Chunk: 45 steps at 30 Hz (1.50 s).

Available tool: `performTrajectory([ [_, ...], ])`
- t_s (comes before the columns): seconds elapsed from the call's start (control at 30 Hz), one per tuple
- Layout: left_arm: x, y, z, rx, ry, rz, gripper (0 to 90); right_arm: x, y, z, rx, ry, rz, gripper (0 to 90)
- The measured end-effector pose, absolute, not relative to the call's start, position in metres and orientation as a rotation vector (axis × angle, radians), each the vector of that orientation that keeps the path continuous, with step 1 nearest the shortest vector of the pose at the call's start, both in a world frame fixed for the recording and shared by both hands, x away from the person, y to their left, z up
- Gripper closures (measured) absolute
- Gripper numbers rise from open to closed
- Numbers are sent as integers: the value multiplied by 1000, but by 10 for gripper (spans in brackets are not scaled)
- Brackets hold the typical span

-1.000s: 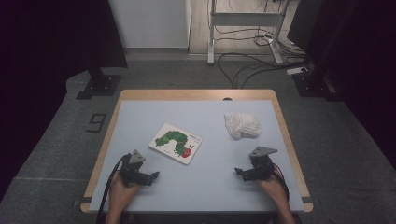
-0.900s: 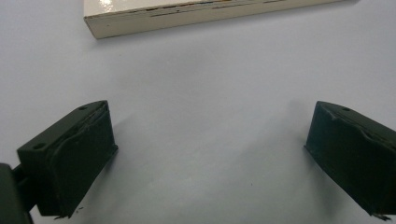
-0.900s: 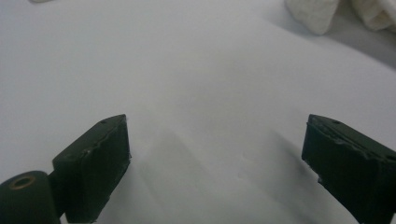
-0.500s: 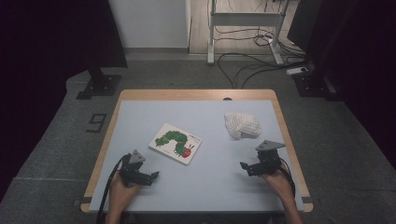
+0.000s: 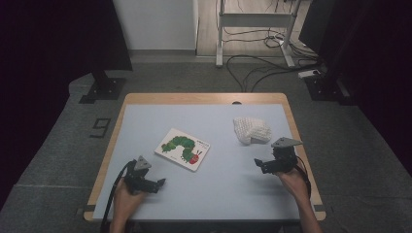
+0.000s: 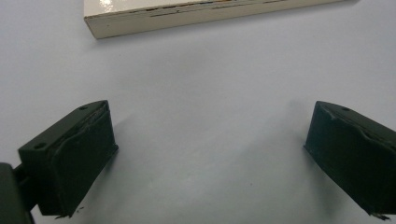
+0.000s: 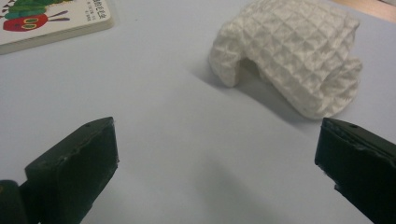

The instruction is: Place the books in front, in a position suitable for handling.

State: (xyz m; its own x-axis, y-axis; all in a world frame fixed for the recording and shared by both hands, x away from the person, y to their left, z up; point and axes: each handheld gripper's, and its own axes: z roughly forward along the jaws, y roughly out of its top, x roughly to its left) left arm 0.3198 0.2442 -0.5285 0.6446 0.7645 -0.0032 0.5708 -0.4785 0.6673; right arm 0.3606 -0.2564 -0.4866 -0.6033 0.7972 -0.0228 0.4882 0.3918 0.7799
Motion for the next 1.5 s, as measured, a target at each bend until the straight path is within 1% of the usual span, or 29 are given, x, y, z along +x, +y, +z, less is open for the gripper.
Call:
performTrajectory([
  [1.13,320,244,-528,2223,1033,390,13,451,-234,-470,1200,2160,1001,0],
  [1.5,320,244,-528,2223,1033,391,13,477,-233,-480,1240,2149,959,0],
])
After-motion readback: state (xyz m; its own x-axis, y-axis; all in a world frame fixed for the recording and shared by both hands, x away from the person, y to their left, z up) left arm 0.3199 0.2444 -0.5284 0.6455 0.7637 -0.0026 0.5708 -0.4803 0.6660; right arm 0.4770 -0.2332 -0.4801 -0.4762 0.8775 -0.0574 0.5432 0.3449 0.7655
